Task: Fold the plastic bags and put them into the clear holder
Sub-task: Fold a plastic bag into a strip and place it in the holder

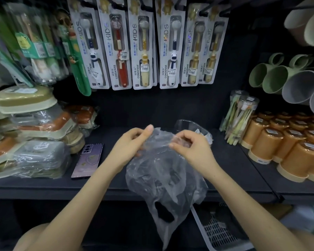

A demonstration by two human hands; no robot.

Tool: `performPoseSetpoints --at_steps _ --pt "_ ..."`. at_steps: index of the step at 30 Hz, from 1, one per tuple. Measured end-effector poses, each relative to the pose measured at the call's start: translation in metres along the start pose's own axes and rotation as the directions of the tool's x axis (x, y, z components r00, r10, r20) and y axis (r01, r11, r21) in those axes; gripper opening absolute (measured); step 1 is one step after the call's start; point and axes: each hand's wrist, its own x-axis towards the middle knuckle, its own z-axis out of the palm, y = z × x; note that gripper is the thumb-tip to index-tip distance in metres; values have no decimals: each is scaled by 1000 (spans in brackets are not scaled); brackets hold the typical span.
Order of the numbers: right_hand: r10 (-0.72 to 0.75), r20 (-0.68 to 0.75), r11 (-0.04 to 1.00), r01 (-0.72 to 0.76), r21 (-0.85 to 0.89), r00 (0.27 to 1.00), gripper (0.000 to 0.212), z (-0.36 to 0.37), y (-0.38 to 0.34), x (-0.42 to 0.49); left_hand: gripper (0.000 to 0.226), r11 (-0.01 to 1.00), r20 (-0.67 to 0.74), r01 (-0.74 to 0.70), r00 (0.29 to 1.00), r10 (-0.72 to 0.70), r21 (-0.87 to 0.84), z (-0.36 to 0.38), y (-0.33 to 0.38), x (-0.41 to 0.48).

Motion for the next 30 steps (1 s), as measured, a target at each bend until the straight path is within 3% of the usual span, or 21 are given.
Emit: performPoseSetpoints --at_steps 2,4,7,9,10,12,14,16,19,21,26,30 --pt "-108 35 988 111 -108 994 9 8 -2 -5 63 994 91 83 993 -76 -70 7 8 2" --pt "-122 171 978 147 -145 978 20 11 -4 -11 43 978 148 130 983 -106 -162 12 7 7" --pt "-32 354 999 29 13 935 27 2 -7 -20 8 981 77 48 996 -34 -189 14 -6 12" --pt "29 250 979 -78 190 968 17 -7 -5 -23 9 982 -4 -29 1000 29 -187 11 -16 12" --pt "62 162 977 -93 194 985 15 -11 0 -23 9 981 -24 -66 998 63 -185 8 -21 11" --pt "86 88 996 -86 -2 992 19 -16 17 -20 10 971 -9 -115 993 116 -211 2 -27 6" --pt "128 184 983 -100 -155 975 42 -13 29 -19 11 943 50 -103 991 125 -315 -2 -31 -2" --pt "156 251 977 -113 -179 955 55 -5 36 -19 11 907 99 -71 988 122 -414 -6 -33 -8" --pt "83 234 982 -39 -187 969 49 6 42 -18 12 873 108 -51 987 118 -485 -14 -34 -11" --pt "70 188 991 -46 -129 980 44 9 42 -19 12 848 76 -35 993 89 -530 -20 -35 -11" --pt "108 194 991 -123 62 975 67 14 40 -25 6 777 24 -10 999 32 -630 -26 -40 -9" --pt "126 112 985 -138 107 986 30 22 43 -21 10 786 -4 -26 1000 29 -618 -23 -42 -7"
